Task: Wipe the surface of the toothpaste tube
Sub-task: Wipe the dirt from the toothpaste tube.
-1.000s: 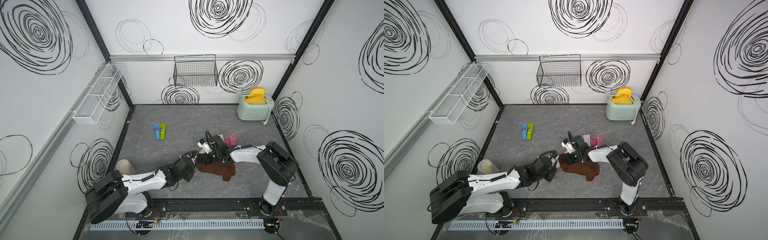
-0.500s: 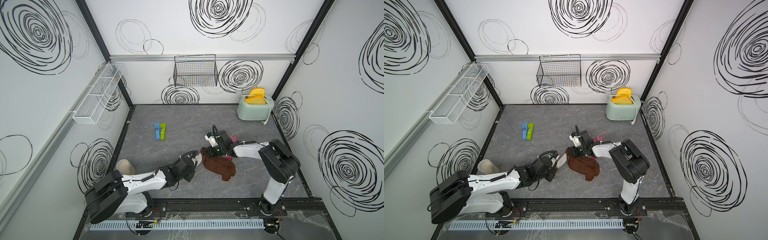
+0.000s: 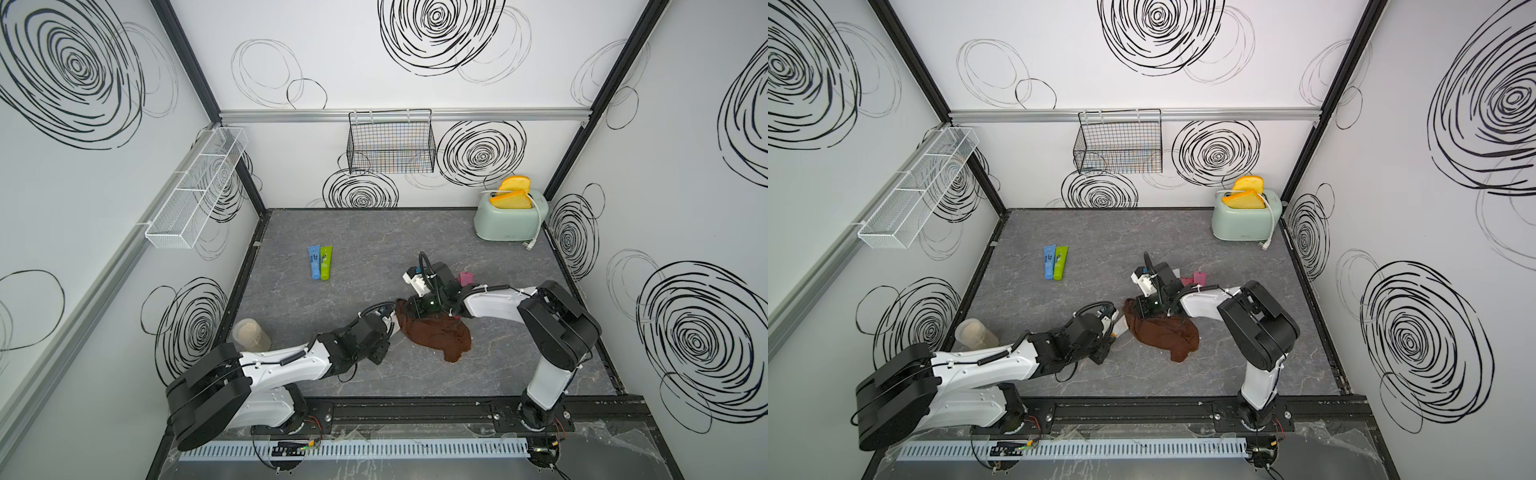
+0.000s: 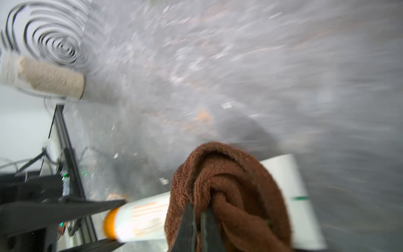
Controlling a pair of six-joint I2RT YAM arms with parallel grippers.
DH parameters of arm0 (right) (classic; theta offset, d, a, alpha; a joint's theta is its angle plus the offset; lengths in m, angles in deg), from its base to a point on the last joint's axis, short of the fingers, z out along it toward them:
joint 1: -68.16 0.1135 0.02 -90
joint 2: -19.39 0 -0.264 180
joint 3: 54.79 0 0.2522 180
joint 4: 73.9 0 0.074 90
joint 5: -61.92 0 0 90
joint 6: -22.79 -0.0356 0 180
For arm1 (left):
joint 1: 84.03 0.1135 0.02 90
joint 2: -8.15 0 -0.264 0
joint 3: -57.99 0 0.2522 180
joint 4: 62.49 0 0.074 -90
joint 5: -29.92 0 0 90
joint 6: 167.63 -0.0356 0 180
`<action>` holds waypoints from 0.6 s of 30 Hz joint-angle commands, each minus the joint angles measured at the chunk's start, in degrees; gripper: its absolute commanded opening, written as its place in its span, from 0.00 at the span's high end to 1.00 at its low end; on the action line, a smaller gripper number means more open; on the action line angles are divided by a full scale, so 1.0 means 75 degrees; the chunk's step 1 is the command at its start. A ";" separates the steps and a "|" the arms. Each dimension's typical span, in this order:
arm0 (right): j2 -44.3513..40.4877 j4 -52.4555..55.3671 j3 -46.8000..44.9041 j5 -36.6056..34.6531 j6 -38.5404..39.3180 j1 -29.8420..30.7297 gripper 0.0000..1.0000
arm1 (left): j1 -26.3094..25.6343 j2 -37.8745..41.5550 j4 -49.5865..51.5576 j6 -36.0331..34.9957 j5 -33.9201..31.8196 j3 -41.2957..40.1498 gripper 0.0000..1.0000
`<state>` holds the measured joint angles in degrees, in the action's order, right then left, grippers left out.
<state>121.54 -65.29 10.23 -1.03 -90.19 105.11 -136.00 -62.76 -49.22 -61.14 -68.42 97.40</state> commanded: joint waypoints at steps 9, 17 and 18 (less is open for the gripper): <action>-0.0227 -0.0040 -0.0043 -0.0110 -0.0210 0.0945 1.00 | -0.0043 0.0128 -0.0576 -0.0095 0.0186 0.0037 1.00; -0.0289 -0.0516 -0.0574 -0.0019 -0.0516 0.1404 1.00 | -0.0021 0.0220 -0.0564 -0.0061 0.0151 0.0004 1.00; -0.0262 -0.0480 -0.0609 -0.0136 -0.0447 0.1276 1.00 | -0.0022 0.0218 -0.0559 -0.0057 0.0140 0.0002 1.00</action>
<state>119.44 -70.88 7.81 -1.21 -93.36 115.93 -136.06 -62.59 -48.35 -61.16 -67.00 97.09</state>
